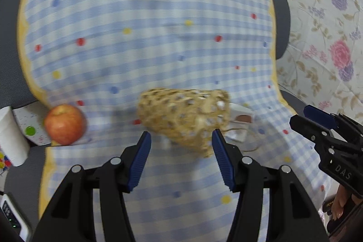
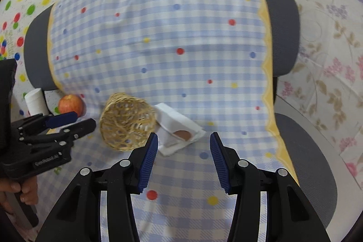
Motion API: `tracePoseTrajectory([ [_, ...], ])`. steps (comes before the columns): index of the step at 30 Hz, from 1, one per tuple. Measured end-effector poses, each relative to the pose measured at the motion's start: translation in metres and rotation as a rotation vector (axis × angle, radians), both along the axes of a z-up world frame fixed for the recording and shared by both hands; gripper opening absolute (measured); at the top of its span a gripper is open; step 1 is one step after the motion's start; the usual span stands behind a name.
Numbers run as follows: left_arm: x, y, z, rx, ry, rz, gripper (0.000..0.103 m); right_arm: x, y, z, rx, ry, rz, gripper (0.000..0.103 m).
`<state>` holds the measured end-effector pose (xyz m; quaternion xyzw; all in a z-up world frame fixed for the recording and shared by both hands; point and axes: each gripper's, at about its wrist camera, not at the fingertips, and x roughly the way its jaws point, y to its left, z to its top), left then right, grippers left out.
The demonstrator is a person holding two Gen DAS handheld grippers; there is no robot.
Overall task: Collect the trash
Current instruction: 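Grasp the woven bamboo basket rim with the left gripper, then grasp the white paper wrapper with the right gripper while the left gripper holds the basket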
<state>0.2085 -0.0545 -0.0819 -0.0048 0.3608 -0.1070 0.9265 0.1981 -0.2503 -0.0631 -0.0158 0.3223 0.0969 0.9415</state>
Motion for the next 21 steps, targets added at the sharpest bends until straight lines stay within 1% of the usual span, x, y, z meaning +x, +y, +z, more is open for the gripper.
tracePoseTrajectory([
  [4, 0.019, -0.020, -0.005, 0.028, 0.001, 0.022, 0.054, 0.001, -0.017, -0.003, 0.019, 0.000, -0.033, 0.050],
  [7, 0.034, -0.031, -0.009, 0.077, 0.000, 0.049, 0.054, 0.006, -0.021, -0.008, 0.035, 0.013, -0.048, 0.050],
  [10, 0.052, -0.035, -0.023, 0.152, 0.050, 0.089, 0.054, 0.014, -0.025, -0.016, 0.056, 0.034, -0.056, 0.050],
  [13, 0.059, -0.028, -0.035, 0.175, 0.088, 0.109, 0.054, 0.025, -0.024, -0.025, 0.074, 0.072, -0.041, 0.050],
  [14, 0.059, -0.022, -0.040, 0.181, 0.098, 0.119, 0.051, 0.030, -0.023, -0.029, 0.078, 0.086, -0.035, 0.050],
  [15, 0.060, -0.017, -0.043, 0.181, 0.107, 0.126, 0.048, 0.035, -0.022, -0.033, 0.085, 0.101, -0.030, 0.053],
  [16, 0.061, -0.011, -0.046, 0.175, 0.122, 0.129, 0.039, 0.038, -0.021, -0.036, 0.089, 0.109, -0.028, 0.054],
  [17, 0.061, -0.004, -0.049, 0.151, 0.138, 0.128, 0.028, 0.043, -0.019, -0.039, 0.096, 0.120, -0.025, 0.058],
  [18, 0.062, 0.003, -0.051, 0.132, 0.147, 0.127, 0.025, 0.048, -0.017, -0.042, 0.104, 0.127, -0.023, 0.060],
  [20, 0.061, 0.014, -0.052, 0.111, 0.145, 0.121, 0.008, 0.057, -0.014, -0.047, 0.117, 0.141, -0.023, 0.061],
  [21, 0.060, 0.018, -0.051, 0.107, 0.137, 0.117, 0.004, 0.064, -0.013, -0.050, 0.130, 0.152, -0.024, 0.061],
])
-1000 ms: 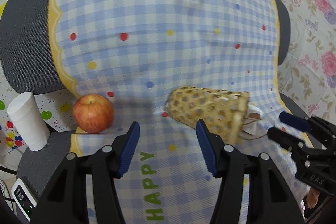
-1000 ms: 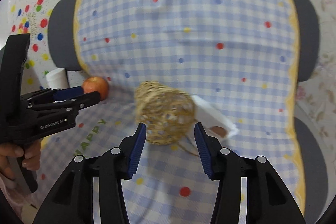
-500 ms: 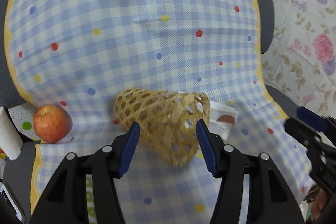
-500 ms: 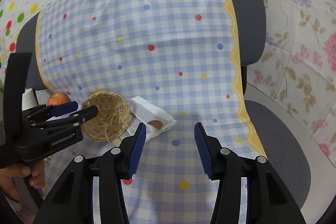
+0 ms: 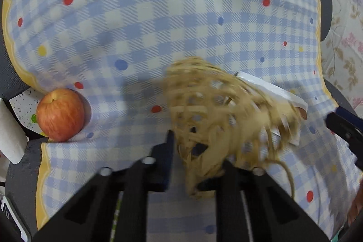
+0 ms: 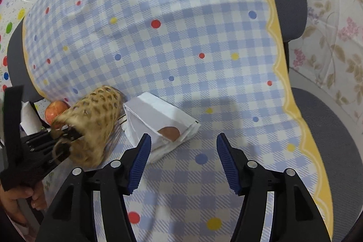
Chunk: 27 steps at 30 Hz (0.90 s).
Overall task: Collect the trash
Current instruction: 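Grasp the white paper wrapper with the right gripper while the left gripper holds the basket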
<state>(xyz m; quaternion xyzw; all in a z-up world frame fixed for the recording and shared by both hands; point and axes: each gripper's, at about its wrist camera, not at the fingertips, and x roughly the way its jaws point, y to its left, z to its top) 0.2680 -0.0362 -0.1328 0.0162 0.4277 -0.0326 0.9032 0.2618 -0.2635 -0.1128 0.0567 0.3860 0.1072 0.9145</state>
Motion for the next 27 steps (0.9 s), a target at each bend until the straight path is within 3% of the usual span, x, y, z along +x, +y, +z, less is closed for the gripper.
tracePoseTrajectory([
  [7, -0.011, 0.021, 0.003, -0.027, -0.025, -0.006, 0.003, 0.036, 0.002, -0.016, 0.091, 0.059, -0.018, 0.061],
  [14, -0.013, 0.029, 0.001, -0.051, -0.024, -0.007, 0.003, 0.060, 0.007, -0.027, 0.090, 0.100, -0.046, 0.061],
  [17, -0.015, 0.028, 0.000, -0.046, -0.024, -0.010, 0.003, 0.069, 0.011, -0.039, 0.089, 0.169, -0.028, 0.061],
  [22, -0.010, 0.024, -0.003, -0.060, -0.020, -0.009, 0.003, 0.060, 0.028, -0.038, 0.047, 0.173, 0.023, 0.040],
  [27, -0.019, 0.025, 0.006, -0.064, -0.031, -0.002, 0.003, 0.029, 0.032, -0.021, 0.084, 0.104, 0.041, 0.004],
])
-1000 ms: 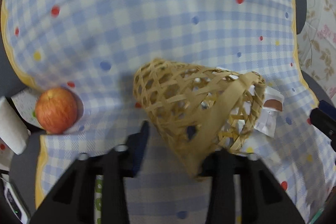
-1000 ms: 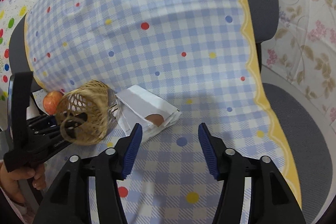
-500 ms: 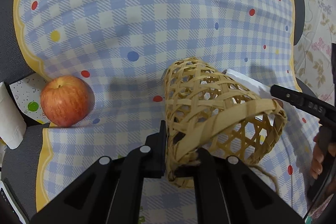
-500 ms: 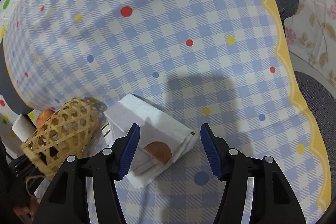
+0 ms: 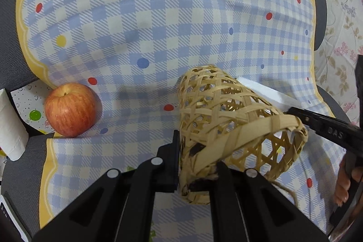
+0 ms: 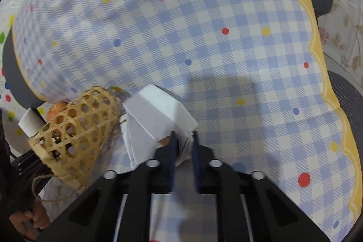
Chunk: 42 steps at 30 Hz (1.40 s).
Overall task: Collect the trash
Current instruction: 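Grasp the white paper wrapper with the right gripper while the left gripper holds the basket, then carry the bamboo basket and white wrapper over the bin with both grippers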
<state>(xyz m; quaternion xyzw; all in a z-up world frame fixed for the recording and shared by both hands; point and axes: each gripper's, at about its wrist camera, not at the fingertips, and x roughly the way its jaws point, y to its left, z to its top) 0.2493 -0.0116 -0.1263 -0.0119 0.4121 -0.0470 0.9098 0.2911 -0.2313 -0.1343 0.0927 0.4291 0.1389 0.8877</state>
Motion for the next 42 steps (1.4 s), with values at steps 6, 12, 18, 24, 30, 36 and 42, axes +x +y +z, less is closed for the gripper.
tracePoseTrajectory([
  [6, -0.023, -0.002, 0.026, -0.026, -0.047, -0.006, 0.002, -0.044, -0.001, 0.042, -0.069, -0.149, -0.030, 0.001],
  [12, -0.056, -0.009, 0.051, -0.047, -0.100, -0.032, 0.002, -0.092, -0.006, 0.076, -0.158, -0.232, -0.066, 0.001],
  [18, -0.088, -0.019, 0.062, -0.082, -0.119, -0.069, 0.002, -0.138, -0.023, 0.093, -0.149, -0.272, -0.099, 0.001],
  [24, -0.125, -0.038, 0.073, -0.094, -0.152, -0.118, 0.002, -0.189, -0.041, 0.106, -0.153, -0.310, -0.147, 0.001],
  [30, -0.160, -0.073, 0.082, -0.099, -0.173, -0.224, 0.002, -0.239, -0.066, 0.113, -0.151, -0.332, -0.218, 0.001],
  [36, -0.198, -0.117, 0.087, -0.106, -0.198, -0.353, 0.002, -0.288, -0.097, 0.115, -0.175, -0.332, -0.310, 0.001],
  [42, -0.235, -0.161, 0.086, -0.114, -0.208, -0.485, 0.002, -0.344, -0.133, 0.107, -0.203, -0.300, -0.428, 0.001],
])
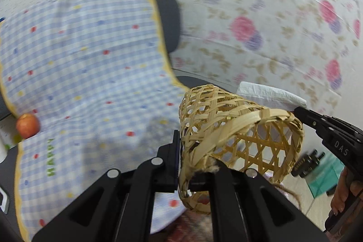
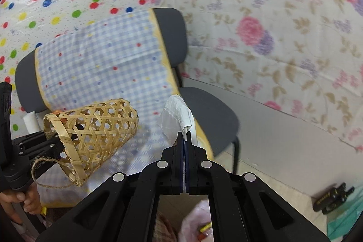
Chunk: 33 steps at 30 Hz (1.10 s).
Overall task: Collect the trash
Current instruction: 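Carry the bamboo basket and white wrapper over the bin with both grippers, then open both grippers to drop the basket and wrapper into the bin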
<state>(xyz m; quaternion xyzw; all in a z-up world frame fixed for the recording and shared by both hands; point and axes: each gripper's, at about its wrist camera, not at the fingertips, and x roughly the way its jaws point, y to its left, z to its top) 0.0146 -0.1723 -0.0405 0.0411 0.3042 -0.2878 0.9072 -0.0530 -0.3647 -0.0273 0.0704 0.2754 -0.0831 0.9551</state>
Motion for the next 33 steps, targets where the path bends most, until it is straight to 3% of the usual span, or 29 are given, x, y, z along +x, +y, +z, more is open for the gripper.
tracePoseTrajectory([
  [14, -0.057, -0.093, -0.040, 0.071, 0.086, -0.269, 0.002, -0.105, -0.064, -0.039, 0.027, 0.104, -0.248, 0.001],
  [25, -0.068, -0.135, -0.076, 0.164, 0.188, -0.366, 0.005, -0.117, -0.082, -0.059, 0.075, 0.136, -0.269, 0.002],
  [27, -0.067, -0.141, -0.081, 0.178, 0.204, -0.374, 0.013, -0.112, -0.085, -0.061, 0.086, 0.141, -0.260, 0.002],
  [28, -0.067, -0.143, -0.083, 0.181, 0.209, -0.376, 0.023, -0.110, -0.086, -0.061, 0.090, 0.141, -0.257, 0.002],
  [29, -0.066, -0.144, -0.085, 0.189, 0.215, -0.380, 0.042, -0.108, -0.087, -0.063, 0.093, 0.144, -0.252, 0.004],
  [32, -0.068, -0.148, -0.089, 0.209, 0.208, -0.401, 0.056, -0.101, -0.091, -0.068, 0.108, 0.162, -0.245, 0.007],
  [33, -0.069, -0.149, -0.089, 0.216, 0.205, -0.405, 0.060, -0.099, -0.091, -0.071, 0.118, 0.169, -0.240, 0.014],
])
